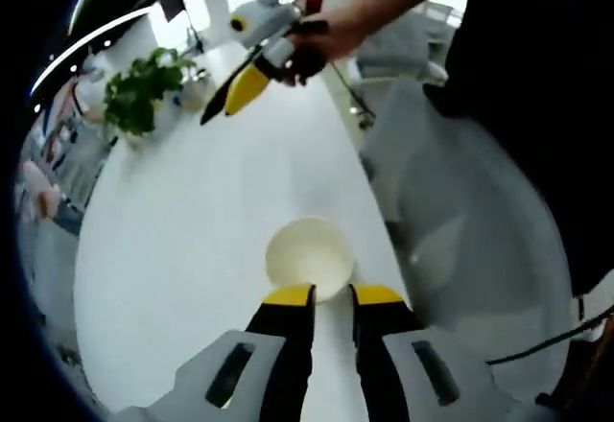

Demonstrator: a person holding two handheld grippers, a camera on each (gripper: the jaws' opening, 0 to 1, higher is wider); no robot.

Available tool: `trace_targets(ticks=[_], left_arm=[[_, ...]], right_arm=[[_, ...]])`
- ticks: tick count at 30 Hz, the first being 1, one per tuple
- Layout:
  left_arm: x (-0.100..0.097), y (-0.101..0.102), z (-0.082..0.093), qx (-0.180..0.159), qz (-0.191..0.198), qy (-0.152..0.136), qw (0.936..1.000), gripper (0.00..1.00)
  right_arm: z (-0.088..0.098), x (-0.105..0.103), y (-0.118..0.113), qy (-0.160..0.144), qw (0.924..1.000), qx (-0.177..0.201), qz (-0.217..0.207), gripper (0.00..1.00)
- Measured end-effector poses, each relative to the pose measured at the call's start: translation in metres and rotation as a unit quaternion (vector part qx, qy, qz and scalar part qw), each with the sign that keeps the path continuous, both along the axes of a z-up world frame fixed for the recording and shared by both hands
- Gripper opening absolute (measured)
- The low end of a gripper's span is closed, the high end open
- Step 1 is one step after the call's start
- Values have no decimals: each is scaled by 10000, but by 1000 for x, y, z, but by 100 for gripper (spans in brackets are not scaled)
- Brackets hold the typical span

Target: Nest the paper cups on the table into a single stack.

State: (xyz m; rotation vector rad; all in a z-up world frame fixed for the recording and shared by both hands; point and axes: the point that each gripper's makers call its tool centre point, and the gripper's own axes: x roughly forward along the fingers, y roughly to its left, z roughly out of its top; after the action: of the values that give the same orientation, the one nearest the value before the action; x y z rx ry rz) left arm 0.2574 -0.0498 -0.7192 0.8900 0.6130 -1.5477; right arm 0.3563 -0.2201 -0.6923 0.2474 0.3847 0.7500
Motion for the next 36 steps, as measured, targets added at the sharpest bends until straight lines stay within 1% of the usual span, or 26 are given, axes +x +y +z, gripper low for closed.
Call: trace_targets(ticks=[2, 4, 5, 6, 8, 11, 12, 13, 14, 15, 17, 19, 20, 22, 25, 27, 29, 31, 32, 34, 35, 36], left_arm=[[5, 3, 4, -235, 298, 31, 9993, 13], [10, 6, 6, -371, 488, 24, 9981, 15], [10, 9, 6, -374, 520, 25, 9979, 15], [13, 12, 5, -433, 641, 42, 9970, 15], [16, 16, 6, -600, 940, 179, 9936, 16], [20, 23, 6, -685, 1123, 166, 9912, 20], [21, 25, 6, -771, 1235, 202, 9891, 21], [25, 35, -1, -813, 1468, 135, 9857, 31], [26, 36, -2, -825, 1528, 180, 9846, 33], [26, 36, -4, -858, 1649, 249, 9823, 35], [29, 36, -6, -957, 1791, 276, 9788, 41], [30, 34, -10, -1046, 1933, 376, 9748, 46], [31, 34, -11, -1046, 1974, 369, 9740, 48], [30, 32, -17, -1098, 2067, 469, 9711, 52], [28, 31, -24, -1138, 2095, 529, 9697, 55], [26, 30, -29, -1128, 2053, 479, 9710, 56], [25, 30, -31, -1140, 2006, 408, 9722, 56], [25, 28, -31, -1189, 2027, 367, 9713, 54], [24, 26, -31, -1249, 2060, 381, 9698, 54], [23, 24, -34, -1263, 2099, 403, 9687, 53], [22, 23, -36, -1261, 2094, 408, 9688, 52], [21, 22, -38, -1235, 2092, 400, 9692, 52]], right_arm=[[-3, -2, 1, 26, 10000, -60, 34, 92], [-4, -4, 3, 35, 9999, -98, 77, 92], [-5, -5, 4, 53, 9999, -112, 102, 92], [-5, -6, 4, 52, 9998, -130, 118, 92], [-6, -6, 4, 59, 9998, -148, 133, 92], [-9, -7, 4, 81, 9996, -189, 171, 92], [-11, -9, 3, 85, 9993, -291, 215, 92], [-17, -18, 8, 73, 9984, -413, 391, 92], [-21, -19, 7, 94, 9977, -502, 434, 92], [-24, -22, 8, 116, 9971, -572, 483, 92], [-29, -28, 11, 150, 9963, -639, 557, 92], [-32, -32, 14, 171, 9957, -671, 609, 91], [-36, -34, 14, 186, 9954, -691, 635, 91], [-39, -39, 16, 201, 9950, -700, 689, 89], [-45, -45, 21, 261, 9932, -785, 821, 86], [-50, -49, 26, 274, 9918, -845, 922, 86], [-51, -55, 31, 262, 9900, -888, 1060, 85], [-59, -61, 37, 225, 9842, -1116, 1352, 83], [-60, -62, 38, 216, 9832, -1163, 1393, 83], [-68, -70, 48, 101, 9753, -1405, 1702, 82], [-71, -73, 51, 88, 9727, -1457, 1803, 80], [-76, -79, 57, 125, 9682, -1543, 1965, 79]])
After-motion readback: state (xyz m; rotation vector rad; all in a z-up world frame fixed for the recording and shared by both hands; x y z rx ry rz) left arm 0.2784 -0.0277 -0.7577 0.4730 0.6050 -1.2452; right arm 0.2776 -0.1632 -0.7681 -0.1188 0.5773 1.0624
